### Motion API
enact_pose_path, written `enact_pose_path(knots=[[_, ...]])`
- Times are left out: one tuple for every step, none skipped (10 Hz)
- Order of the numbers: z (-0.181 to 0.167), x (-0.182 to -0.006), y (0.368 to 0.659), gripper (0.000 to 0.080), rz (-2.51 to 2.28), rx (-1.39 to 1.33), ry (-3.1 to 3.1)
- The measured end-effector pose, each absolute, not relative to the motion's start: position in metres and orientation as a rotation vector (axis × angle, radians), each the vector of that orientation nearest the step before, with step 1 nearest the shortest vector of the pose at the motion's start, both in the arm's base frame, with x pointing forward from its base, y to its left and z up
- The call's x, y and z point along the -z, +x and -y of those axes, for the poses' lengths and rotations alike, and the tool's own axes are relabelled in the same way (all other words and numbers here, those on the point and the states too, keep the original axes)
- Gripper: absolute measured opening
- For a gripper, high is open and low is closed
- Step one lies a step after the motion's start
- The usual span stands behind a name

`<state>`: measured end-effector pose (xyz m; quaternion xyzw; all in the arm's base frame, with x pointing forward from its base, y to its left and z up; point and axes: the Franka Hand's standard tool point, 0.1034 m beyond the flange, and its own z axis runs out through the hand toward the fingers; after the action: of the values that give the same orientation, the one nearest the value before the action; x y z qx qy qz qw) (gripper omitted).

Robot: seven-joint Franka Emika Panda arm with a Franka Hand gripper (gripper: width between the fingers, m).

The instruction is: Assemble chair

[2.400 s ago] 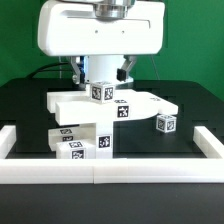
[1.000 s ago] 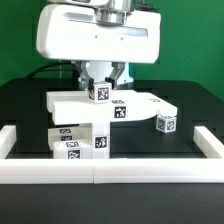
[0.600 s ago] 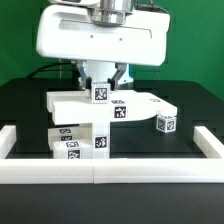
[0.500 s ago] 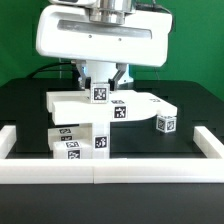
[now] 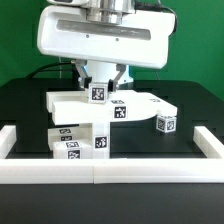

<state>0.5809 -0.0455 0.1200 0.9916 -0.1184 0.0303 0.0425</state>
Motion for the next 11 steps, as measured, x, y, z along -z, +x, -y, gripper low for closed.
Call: enact_pose_path(knots=[[0.0453,-0.1200,0.5809,0.0284,0.487,-0.098,3.019],[0.0453,-0.1200,0.5809,0.0284,0.575,-0.102,3.005],[0.0450,-0.1199,0.5809,0.0284,0.657,-0.105,2.992],[0.0447,-0.1199,0.5810,0.0284,0.753,-0.109,2.974],[0.0444,-0.1199,0.5811,0.0284,0.810,-0.111,2.964],[0.0442,-0.1200,0.5812,0.0284,0.903,-0.114,2.941],[0.0439,-0.1200,0.5813,0.0284,0.994,-0.117,2.916],[0.0433,-0.1200,0.5814,0.0284,1.099,-0.120,2.884],[0.0426,-0.1201,0.5816,0.0284,1.175,-0.121,2.860],[0.0421,-0.1201,0.5817,0.0284,1.261,-0.123,2.828],[0.0416,-0.1202,0.5818,0.0284,1.341,-0.125,2.795]])
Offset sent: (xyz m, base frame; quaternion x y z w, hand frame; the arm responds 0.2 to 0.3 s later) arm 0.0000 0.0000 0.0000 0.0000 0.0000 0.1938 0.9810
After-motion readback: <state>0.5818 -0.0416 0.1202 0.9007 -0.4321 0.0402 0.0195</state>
